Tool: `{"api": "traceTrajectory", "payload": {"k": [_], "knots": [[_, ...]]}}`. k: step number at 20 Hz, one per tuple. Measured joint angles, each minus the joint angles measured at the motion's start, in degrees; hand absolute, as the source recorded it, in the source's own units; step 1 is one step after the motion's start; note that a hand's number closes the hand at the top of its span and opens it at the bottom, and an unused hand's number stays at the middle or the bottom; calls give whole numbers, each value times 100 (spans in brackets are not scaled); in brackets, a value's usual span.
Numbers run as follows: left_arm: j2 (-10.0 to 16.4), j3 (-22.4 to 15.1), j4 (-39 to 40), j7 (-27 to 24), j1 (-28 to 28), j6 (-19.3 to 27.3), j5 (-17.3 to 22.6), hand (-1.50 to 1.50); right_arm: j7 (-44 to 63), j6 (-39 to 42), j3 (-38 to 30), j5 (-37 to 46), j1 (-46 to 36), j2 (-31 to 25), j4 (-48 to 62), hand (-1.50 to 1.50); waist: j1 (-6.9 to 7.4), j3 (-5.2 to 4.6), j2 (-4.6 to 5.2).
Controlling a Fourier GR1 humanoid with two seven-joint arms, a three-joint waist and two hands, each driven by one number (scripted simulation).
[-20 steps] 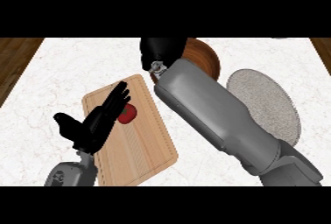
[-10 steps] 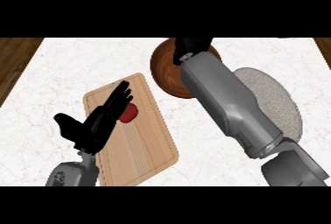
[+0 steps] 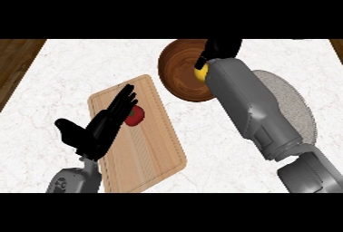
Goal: Pick the lemon from the placemat and place it in the bowl
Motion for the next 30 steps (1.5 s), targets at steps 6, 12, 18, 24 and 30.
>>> {"api": "traceTrajectory", "payload": {"k": [6, 12, 18, 24, 30], "knots": [[23, 59, -40, 28, -1, 44, -7, 0, -864, -1631, -543, -443, 287, 125, -604, -150, -72, 12, -26], [-18, 69, 47, 69, -21, 106, -34, 0, -2112, -2693, -492, -1256, 904, 288, -1917, -150, -163, 13, -112], [-1, 126, 67, 17, 136, 133, -42, 0, -2475, -3246, 735, -2000, 2063, 319, -3751, -150, -297, 5, -210], [67, 233, -14, 32, 317, 149, 4, 0, -2163, -3700, 2235, -1563, 3363, 321, -5438, -150, -490, -7, -294], [82, 321, -67, 8, 369, 218, 5, 0, -2075, -4082, 3689, -581, 5072, 324, -6573, 150, -677, -14, -339]]}}
